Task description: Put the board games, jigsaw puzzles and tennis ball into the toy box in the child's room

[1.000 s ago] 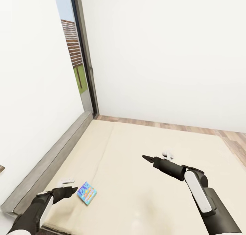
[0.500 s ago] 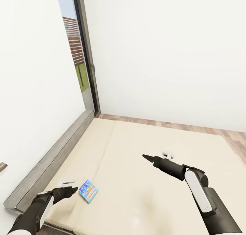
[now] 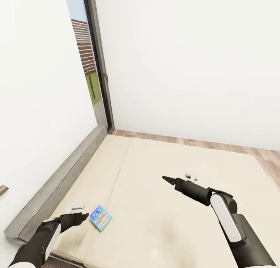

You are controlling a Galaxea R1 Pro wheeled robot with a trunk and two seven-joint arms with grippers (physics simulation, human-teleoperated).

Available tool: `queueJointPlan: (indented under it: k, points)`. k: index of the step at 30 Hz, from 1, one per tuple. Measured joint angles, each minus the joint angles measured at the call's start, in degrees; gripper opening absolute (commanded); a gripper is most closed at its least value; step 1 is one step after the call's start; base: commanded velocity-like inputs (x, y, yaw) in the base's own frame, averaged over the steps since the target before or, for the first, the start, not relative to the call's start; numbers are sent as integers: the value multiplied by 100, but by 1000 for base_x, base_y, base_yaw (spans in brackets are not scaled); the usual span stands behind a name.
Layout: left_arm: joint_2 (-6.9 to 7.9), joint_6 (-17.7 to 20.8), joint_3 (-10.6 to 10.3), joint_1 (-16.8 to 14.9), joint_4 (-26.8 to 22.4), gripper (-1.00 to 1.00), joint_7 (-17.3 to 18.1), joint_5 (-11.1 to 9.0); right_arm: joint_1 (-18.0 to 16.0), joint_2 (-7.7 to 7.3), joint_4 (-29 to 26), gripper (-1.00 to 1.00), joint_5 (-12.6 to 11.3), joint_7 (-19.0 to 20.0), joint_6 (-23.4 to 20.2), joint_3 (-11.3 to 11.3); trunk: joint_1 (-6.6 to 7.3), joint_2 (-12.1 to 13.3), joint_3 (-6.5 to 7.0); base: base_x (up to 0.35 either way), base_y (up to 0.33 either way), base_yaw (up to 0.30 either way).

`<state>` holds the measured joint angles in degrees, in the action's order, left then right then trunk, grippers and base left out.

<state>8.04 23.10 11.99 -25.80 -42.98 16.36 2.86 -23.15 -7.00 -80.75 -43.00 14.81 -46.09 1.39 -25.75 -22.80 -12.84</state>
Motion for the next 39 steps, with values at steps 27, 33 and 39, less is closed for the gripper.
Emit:
queueJointPlan:
  k: [27, 33, 39]
  points:
    - [28, -43, 6, 0, -2, 100, 59, -15, -2, 0, 1, 100, 0, 1, 4, 0, 1, 0, 0, 7, 31, 0]
    - [31, -48, -8, -2, 0, 100, 62, -16, -3, 0, 0, 100, 0, 0, 3, 0, 0, 0, 0, 44, 102, 0]
    - [34, -49, -17, 0, 0, 100, 68, -15, -2, 0, 0, 100, 0, 0, 3, 0, 0, 0, 0, 7, 15, 0]
